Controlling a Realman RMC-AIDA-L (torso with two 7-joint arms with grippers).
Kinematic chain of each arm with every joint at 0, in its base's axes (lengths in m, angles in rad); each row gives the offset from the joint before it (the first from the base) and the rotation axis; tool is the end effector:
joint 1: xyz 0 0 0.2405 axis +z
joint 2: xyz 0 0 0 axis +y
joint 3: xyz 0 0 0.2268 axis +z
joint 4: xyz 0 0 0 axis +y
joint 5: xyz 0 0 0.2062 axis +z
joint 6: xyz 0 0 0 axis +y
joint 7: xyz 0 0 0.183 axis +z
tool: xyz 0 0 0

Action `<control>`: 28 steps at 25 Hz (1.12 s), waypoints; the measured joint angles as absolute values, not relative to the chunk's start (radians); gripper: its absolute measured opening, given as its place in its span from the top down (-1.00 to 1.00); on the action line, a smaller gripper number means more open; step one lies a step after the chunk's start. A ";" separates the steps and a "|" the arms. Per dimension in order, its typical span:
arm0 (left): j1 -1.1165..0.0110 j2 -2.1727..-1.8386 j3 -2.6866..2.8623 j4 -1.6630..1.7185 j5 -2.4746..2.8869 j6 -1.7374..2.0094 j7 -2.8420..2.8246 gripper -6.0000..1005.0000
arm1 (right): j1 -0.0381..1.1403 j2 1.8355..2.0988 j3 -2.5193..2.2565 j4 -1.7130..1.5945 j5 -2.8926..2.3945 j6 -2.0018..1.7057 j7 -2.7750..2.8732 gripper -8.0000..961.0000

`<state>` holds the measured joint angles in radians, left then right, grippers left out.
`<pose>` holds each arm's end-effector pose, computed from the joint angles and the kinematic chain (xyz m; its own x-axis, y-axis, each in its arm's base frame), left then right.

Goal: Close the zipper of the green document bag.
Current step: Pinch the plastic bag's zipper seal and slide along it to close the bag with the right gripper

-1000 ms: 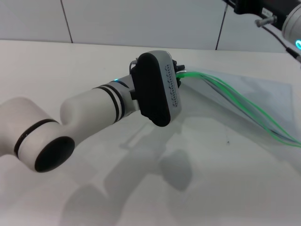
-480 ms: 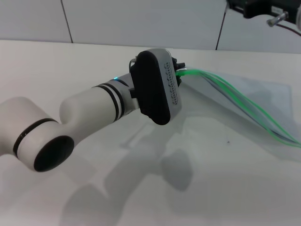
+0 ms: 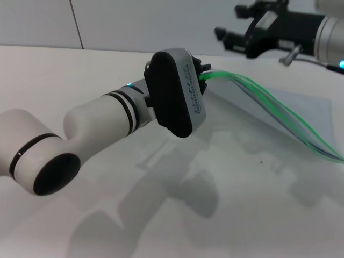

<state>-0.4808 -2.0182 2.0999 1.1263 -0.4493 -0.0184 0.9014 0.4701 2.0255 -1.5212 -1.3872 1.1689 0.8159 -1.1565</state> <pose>-0.1096 0.3971 -0.0916 0.9233 -0.3437 -0.1715 -0.3414 -0.5295 -0.7766 0.0834 0.4038 -0.0042 0.9486 -0.0412 -0.3139 -0.2259 -0.7827 -0.5800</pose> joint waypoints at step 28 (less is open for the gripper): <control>-0.473 -2.017 2.089 1.150 -0.449 -0.020 0.913 0.89 | 0.396 2.030 -1.791 -1.433 1.000 0.633 -1.343 -0.23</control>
<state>-0.4729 -2.0170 2.0887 1.1504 -0.4494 -0.0197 0.9127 0.3964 2.0295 -1.7906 -1.4330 1.0002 0.6328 -1.3433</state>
